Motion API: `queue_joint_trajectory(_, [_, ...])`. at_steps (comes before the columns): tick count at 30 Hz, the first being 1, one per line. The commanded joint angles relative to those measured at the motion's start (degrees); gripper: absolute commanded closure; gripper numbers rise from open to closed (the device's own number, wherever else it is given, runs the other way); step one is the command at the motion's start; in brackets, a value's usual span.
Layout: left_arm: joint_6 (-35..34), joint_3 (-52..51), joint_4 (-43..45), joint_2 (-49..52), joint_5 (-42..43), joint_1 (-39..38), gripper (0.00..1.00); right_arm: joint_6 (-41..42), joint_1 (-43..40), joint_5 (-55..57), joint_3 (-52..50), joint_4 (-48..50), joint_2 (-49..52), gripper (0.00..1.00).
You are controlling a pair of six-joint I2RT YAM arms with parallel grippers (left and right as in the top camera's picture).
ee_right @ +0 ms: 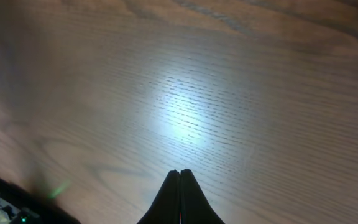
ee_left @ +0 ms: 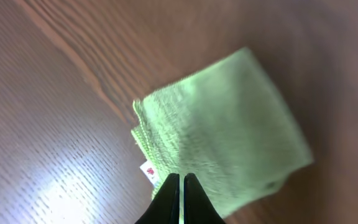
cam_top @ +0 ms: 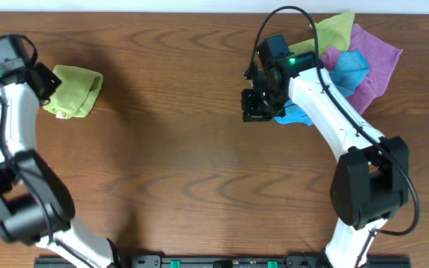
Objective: Fold the cloth
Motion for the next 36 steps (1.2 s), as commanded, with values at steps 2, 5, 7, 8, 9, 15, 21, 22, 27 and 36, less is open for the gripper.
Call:
queue_joint_trajectory(2, [7.21,0.63,0.70,6.23,-1.38,-1.40,0.94,-1.20,1.44,-0.20,1.01,0.17,-1.20,0.98])
queue_joint_trajectory(5, [9.18,0.63,1.90,9.64,-0.83,-2.23,0.94,-1.18,1.84,-0.22,1.01,0.48,-1.18,0.98])
queue_joint_trajectory(7, [10.82,0.63,2.71,11.87,2.12,-2.25,0.94,-1.18,2.08,-0.22,1.01,0.50,-1.18,0.98])
queue_joint_trajectory(8, [10.80,0.63,2.82,12.66,2.51,-2.25,0.94,-1.18,2.19,-0.22,1.01,0.52,-1.20,0.98])
queue_joint_trajectory(9, [10.80,0.63,2.93,13.51,2.73,-2.25,0.94,-1.18,2.34,-0.22,1.01,0.52,-1.18,0.98])
queue_joint_trajectory(15, [10.75,0.63,4.35,18.75,6.47,-2.45,0.94,-1.18,3.08,-0.22,1.01,0.70,-1.18,0.98])
queue_joint_trajectory(21, [8.59,0.63,8.00,20.81,10.16,-3.52,0.94,-1.20,3.32,-0.20,1.01,2.12,-1.18,0.98])
queue_joint_trajectory(22, [8.41,0.63,8.61,20.81,11.21,-3.80,0.94,-1.18,3.32,-0.22,1.01,2.45,-1.18,0.98])
queue_joint_trajectory(27, [4.61,0.63,9.55,20.81,14.51,-5.84,0.95,-1.18,3.32,-0.20,1.01,3.08,-1.18,0.98])
queue_joint_trajectory(36, [-0.74,0.63,5.55,20.81,14.73,-8.11,0.94,-1.18,3.32,-0.24,1.01,2.19,-1.18,0.98])
